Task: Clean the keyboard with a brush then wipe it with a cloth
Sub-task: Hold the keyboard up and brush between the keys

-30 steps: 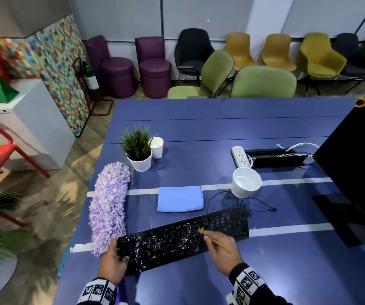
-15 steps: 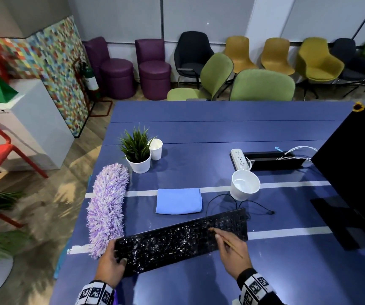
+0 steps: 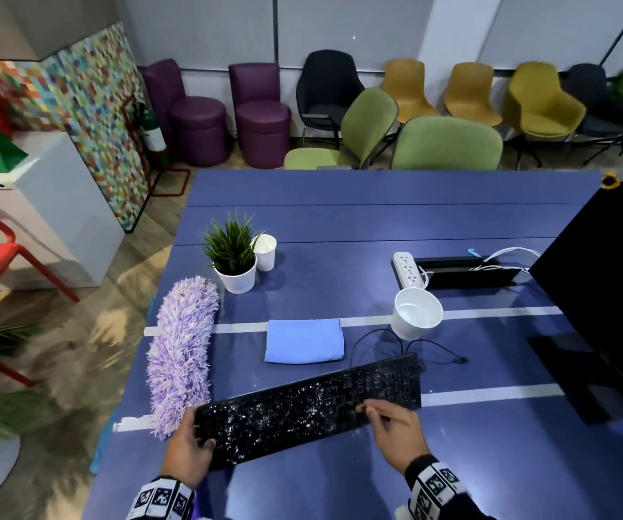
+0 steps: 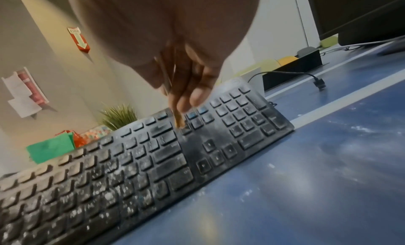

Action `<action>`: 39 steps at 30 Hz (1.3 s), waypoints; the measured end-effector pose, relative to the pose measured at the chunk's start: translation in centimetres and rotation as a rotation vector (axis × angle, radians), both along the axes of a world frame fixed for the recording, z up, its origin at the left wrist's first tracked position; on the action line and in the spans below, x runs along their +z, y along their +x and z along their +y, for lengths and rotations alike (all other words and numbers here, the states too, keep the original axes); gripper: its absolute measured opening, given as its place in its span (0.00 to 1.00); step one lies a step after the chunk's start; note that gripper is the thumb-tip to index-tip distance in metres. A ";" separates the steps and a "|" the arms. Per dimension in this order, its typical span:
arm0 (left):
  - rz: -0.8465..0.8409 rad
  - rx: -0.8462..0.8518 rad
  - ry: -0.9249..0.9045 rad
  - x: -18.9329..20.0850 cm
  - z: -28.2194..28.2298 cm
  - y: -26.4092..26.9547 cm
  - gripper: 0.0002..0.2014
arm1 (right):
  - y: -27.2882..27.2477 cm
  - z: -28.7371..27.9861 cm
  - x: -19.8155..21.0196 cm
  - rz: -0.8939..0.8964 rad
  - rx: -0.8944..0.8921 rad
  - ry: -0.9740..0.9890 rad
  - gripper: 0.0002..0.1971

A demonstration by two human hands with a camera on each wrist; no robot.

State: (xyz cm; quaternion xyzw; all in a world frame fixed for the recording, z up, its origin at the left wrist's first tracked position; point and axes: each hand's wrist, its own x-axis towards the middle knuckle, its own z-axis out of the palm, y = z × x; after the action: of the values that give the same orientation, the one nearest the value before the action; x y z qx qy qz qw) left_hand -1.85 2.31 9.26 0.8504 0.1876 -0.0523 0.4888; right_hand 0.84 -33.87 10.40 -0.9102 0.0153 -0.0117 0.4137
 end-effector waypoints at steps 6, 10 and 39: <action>0.058 0.007 0.003 -0.1 0.2 -0.2 0.29 | 1.6 -0.7 1.7 -0.236 -0.127 0.031 0.10; 0.031 0.006 0.035 0.1 0.2 -0.2 0.30 | 2.2 -1.4 1.6 -0.222 -0.068 -0.028 0.09; 0.003 -0.007 0.031 -1.4 0.8 0.1 0.30 | 0.6 -2.8 -0.1 -0.032 -0.128 0.005 0.09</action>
State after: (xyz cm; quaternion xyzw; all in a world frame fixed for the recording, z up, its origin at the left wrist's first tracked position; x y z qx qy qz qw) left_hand -1.77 3.13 7.84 0.8584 0.1859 -0.0525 0.4753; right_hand 1.47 -36.72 10.35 -0.9061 0.0666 -0.0526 0.4145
